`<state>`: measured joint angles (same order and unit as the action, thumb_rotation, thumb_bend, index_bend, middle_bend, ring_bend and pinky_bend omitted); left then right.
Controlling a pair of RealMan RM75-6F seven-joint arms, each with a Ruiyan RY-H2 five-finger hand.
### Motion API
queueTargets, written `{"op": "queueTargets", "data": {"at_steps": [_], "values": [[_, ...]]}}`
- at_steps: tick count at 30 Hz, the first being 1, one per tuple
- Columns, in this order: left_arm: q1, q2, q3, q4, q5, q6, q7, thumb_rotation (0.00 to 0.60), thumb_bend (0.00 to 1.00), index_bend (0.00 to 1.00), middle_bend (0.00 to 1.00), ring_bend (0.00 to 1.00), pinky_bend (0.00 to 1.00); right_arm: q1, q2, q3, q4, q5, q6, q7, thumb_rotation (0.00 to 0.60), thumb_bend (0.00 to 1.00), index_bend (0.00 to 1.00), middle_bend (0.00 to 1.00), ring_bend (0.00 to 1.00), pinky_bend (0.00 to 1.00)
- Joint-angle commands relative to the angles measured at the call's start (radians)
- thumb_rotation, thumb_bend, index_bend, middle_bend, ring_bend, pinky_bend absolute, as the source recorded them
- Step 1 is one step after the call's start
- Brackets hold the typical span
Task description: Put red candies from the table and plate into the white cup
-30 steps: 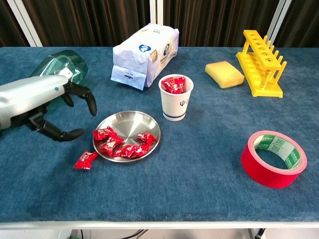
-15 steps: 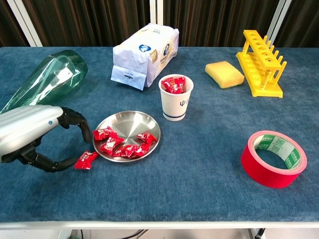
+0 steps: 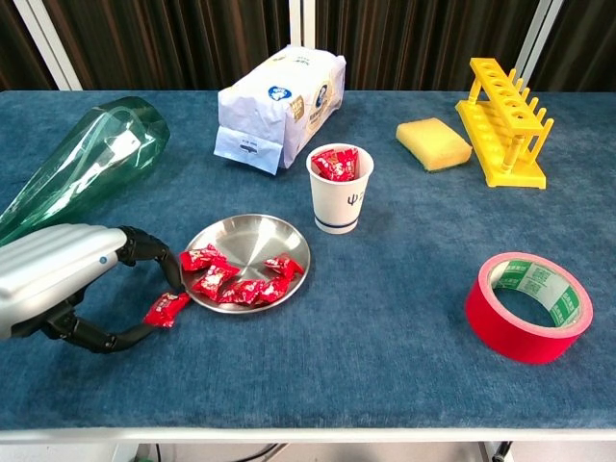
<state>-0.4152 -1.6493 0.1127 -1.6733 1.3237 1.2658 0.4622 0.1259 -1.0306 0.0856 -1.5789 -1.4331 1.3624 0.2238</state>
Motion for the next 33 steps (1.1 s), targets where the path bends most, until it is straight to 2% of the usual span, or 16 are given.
{"op": "queueTargets", "data": {"at_steps": [1, 15, 25, 30, 33], "values": [[0.006, -0.006, -0.006, 0.007, -0.002, -0.004, -0.002, 0.600, 0.28, 0.39, 0.28, 0.17, 0.26, -0.001, 0.000, 0.000, -0.001, 0.000, 0.001, -0.001, 0.600, 0.22, 0.00, 0.00, 0.00, 0.00], [0.027, -0.038, -0.039, 0.040, 0.012, -0.023, -0.012, 0.600, 0.32, 0.49, 0.31, 0.18, 0.27, -0.001, 0.000, 0.001, 0.000, 0.003, 0.000, -0.002, 0.600, 0.22, 0.00, 0.00, 0.00, 0.00], [0.052, -0.018, -0.059, 0.015, 0.074, 0.023, -0.082, 0.600, 0.37, 0.57, 0.36, 0.20, 0.28, -0.001, -0.001, -0.001, 0.001, -0.003, 0.002, 0.000, 0.600, 0.22, 0.00, 0.00, 0.00, 0.00], [0.039, 0.046, -0.112, -0.074, 0.090, 0.042, -0.072, 0.600, 0.37, 0.57, 0.36, 0.20, 0.29, -0.004, 0.000, -0.002, -0.001, -0.006, 0.008, 0.000, 0.600, 0.22, 0.00, 0.00, 0.00, 0.00], [-0.003, 0.078, -0.184, -0.150, 0.062, 0.013, -0.037, 0.600, 0.37, 0.57, 0.37, 0.21, 0.31, -0.005, 0.001, -0.002, -0.003, -0.007, 0.011, 0.001, 0.600, 0.22, 0.00, 0.00, 0.00, 0.00]]}}
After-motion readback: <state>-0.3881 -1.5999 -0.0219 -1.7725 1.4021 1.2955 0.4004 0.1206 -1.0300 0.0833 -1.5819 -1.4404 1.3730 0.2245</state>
